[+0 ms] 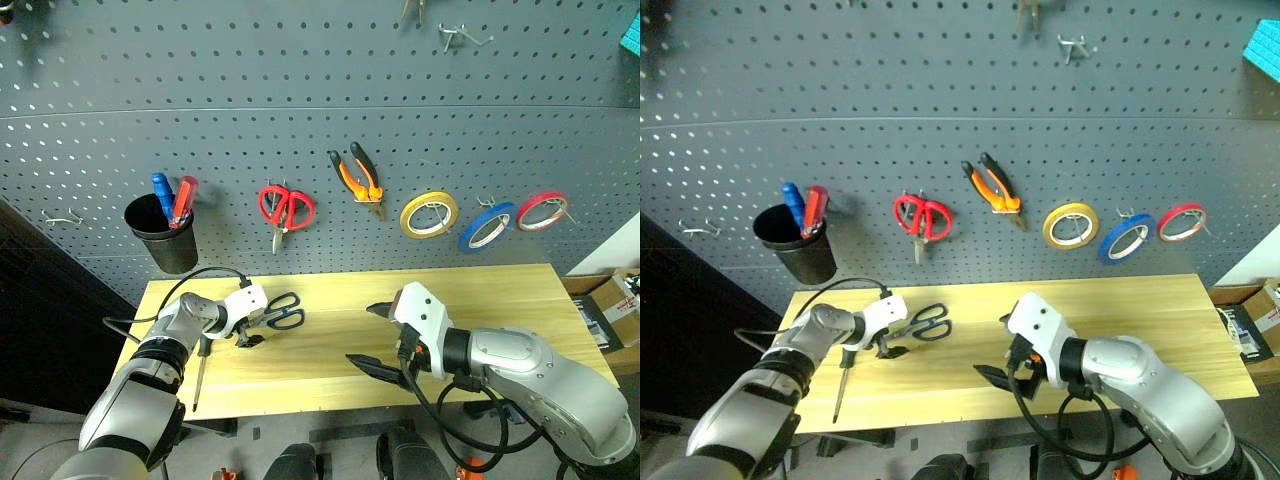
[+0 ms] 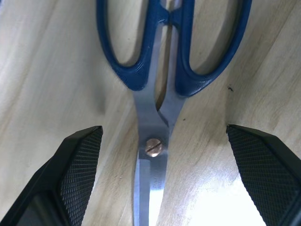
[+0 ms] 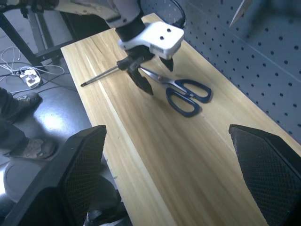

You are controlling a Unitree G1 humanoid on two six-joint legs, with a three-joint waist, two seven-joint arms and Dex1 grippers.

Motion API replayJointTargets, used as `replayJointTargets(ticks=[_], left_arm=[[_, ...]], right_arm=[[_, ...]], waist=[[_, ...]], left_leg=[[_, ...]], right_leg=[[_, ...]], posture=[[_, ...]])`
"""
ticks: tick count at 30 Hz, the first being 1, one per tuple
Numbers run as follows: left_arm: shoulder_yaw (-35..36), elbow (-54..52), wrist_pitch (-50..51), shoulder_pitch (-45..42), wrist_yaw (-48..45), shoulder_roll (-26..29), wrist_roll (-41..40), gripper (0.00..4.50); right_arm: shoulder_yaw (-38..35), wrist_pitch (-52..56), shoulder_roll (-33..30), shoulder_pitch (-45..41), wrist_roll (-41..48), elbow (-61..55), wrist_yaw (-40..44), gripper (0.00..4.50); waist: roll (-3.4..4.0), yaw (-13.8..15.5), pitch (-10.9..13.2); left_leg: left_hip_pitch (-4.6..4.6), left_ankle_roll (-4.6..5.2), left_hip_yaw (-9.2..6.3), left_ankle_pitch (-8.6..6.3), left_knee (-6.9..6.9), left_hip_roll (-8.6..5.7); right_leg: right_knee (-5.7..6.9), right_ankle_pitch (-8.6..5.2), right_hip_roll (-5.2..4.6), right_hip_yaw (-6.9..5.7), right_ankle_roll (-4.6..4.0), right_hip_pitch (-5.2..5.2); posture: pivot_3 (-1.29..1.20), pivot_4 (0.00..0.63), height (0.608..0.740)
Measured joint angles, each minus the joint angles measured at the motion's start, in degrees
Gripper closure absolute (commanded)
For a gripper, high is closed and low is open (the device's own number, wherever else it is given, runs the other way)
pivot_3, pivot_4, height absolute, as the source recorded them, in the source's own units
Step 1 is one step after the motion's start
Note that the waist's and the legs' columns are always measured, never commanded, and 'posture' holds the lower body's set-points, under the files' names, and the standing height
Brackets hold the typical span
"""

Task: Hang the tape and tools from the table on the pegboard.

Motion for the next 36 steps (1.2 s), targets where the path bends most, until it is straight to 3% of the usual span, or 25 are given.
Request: replayJointTargets(ticks=[8,9,11,15,22,29,36], left_arm=[[0.13,4.71,-0.10,-2.83,2.51,-1.59,0.94,0.03],[0.16,4.89,-0.05,-2.83,2.03,-1.59,0.94,0.20],[0.07,5.07,0.08,-2.70,0.12,-1.56,0.94,0.60],[-0.16,5.23,1.44,-2.04,-4.84,-0.83,0.98,1.82],[0.48,7.28,4.35,-2.27,-4.27,0.89,1.09,3.95],[2.76,3.41,6.29,0.17,-6.47,0.91,-0.74,3.95],[6.63,-16.68,11.13,13.92,-8.40,2.58,-5.30,3.95]], right_arm=[[0.04,0.59,-0.06,-0.18,0.47,-0.17,-0.32,0.00],[0.04,0.74,-0.13,-0.18,0.50,-0.39,-0.48,0.00],[0.04,0.90,-0.19,-0.18,0.61,-0.72,-0.62,0.00],[0.01,1.06,-0.65,-0.14,1.54,-1.00,-0.63,0.00],[-0.30,1.06,-2.09,0.62,1.70,-1.17,-0.96,0.00],[-0.80,1.13,-2.69,1.04,1.81,-2.16,-1.06,0.00],[-1.24,0.95,-3.67,0.97,1.76,-2.39,-0.90,0.00]], waist=[[-0.02,-0.05,-0.04],[-0.02,-0.07,-0.04],[-0.03,-0.14,-0.06],[-0.02,-0.30,-0.17],[-0.05,-1.25,-0.61],[-0.05,-1.37,-0.61],[0.00,-1.52,-0.65]], left_leg=[[0.03,0.00,0.03,0.00,0.02,0.00],[0.04,0.00,0.03,0.00,0.03,0.00],[0.05,0.00,0.04,0.00,0.03,0.00],[0.08,0.00,0.05,0.00,0.02,0.00],[0.13,0.01,0.07,0.00,0.04,0.00],[0.14,0.01,0.13,0.00,0.07,-0.01],[0.20,0.01,0.20,0.00,0.07,0.01]], right_leg=[[0.07,0.00,0.00,0.03,0.00,0.02],[0.08,0.00,0.00,0.03,0.00,0.02],[0.08,0.00,0.00,0.04,0.00,0.02],[0.09,0.00,0.00,0.05,0.00,0.03],[0.16,0.00,0.00,0.10,0.01,0.07],[0.32,0.00,-0.01,0.18,0.01,0.00],[0.42,0.00,0.00,0.30,0.01,-0.02]], posture=[[-0.05,0.161,0.740],[-0.05,0.161,0.740],[-0.04,0.160,0.740],[-0.04,0.154,0.740],[-0.05,0.155,0.740],[-0.05,0.155,0.740],[-0.05,0.157,0.740]])
